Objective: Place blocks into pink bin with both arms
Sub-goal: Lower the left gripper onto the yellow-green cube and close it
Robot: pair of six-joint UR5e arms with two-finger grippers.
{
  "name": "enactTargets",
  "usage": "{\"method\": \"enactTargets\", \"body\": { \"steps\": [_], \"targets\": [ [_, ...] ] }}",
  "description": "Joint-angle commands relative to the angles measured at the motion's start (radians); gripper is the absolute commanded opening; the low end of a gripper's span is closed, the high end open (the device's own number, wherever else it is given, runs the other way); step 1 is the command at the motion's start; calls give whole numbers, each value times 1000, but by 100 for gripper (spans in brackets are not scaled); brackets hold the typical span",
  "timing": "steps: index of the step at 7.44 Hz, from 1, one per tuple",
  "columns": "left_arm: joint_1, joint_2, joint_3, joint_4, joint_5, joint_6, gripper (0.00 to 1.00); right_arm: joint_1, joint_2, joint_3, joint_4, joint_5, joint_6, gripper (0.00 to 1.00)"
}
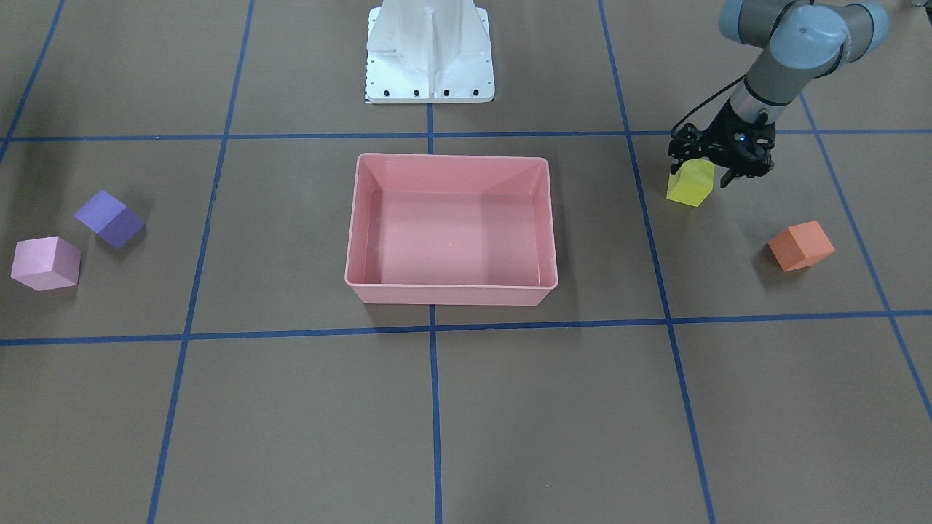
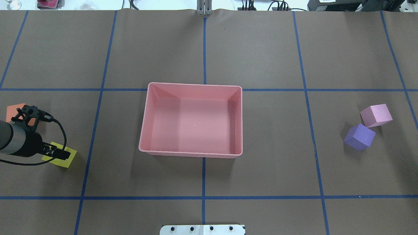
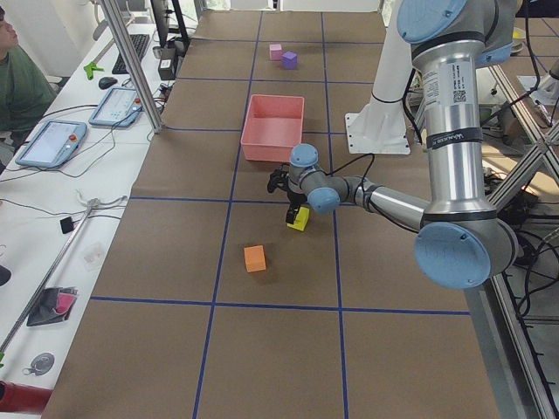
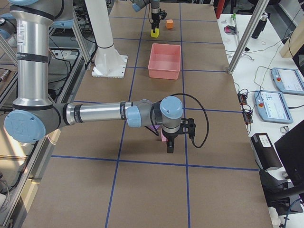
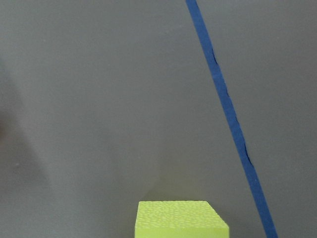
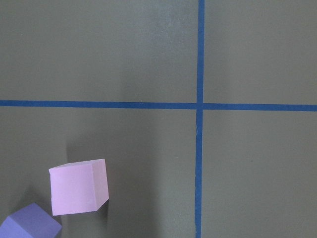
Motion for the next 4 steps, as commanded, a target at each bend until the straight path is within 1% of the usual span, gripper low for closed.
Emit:
{"method": "enactTargets", "body": {
  "steps": [1, 2, 3, 4],
  "targets": [
    [12, -3, 22, 1, 4, -2, 63, 0, 0, 0, 0, 33, 1, 100],
    [8, -5, 11, 7, -5, -5, 2, 0, 3, 1, 0, 47, 1, 100],
    [-3, 13, -48, 16, -81, -6, 0, -2, 11, 9, 0, 52, 1, 100],
    [-79, 15, -111, 77, -194, -27, 0, -44, 15, 38, 1, 63, 1, 100]
  ]
}}
